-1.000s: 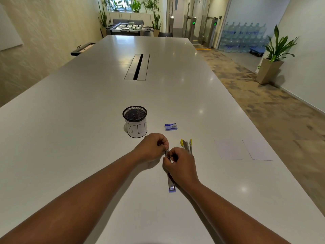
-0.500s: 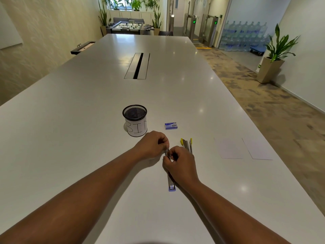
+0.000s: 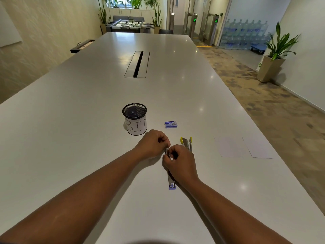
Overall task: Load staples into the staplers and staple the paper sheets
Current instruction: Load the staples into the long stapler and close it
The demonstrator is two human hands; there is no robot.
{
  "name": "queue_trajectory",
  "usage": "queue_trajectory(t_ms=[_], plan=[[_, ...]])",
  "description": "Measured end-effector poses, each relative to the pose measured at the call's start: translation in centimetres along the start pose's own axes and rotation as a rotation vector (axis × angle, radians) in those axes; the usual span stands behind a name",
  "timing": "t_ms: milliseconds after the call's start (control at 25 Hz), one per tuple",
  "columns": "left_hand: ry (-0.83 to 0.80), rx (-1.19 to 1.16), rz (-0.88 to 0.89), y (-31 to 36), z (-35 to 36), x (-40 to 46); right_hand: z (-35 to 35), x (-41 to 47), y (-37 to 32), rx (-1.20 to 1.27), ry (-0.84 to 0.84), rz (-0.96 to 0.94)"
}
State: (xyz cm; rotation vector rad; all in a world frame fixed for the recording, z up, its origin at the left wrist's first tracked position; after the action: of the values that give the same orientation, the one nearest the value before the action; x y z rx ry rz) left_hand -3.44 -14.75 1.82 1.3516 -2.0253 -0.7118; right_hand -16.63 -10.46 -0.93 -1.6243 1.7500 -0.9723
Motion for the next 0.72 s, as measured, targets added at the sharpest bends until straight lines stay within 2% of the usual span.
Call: queue_trajectory(t_ms=[320,520,600,720], plan=[[-0.041,0.004,-0.009,-0.5,0.7,-0.2,-0.1,0.0,0.0,-0.006,0.003,-0.002],[0.091,-0.187,-0.104,-1.9,0.3,-0.9,0.0,-0.1,0.0,-0.002,0.001,0.0],[0.053,-0.268,-0.173,-2.5,0.5,-1.1,0.0,-0.1,0.0,0.0,0.008,-0.002],[-0.063,-0.26,-0.225,-2.6,1.0,-0.8,-0.2,-0.1,-0.1,-0.011,0.02,-0.016]])
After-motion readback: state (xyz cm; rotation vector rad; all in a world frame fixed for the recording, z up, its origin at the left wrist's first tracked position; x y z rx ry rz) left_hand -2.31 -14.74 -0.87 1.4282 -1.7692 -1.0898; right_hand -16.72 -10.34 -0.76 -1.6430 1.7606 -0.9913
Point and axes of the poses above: each hand's wrist, its own x-axis towards the middle knuckle, its own z-axis out of the palm, y = z × x, the point moved 8 cm from there along x, towards the middle knuckle, and after that the axes turned 13 degrees about z, right-handed, at the moved point
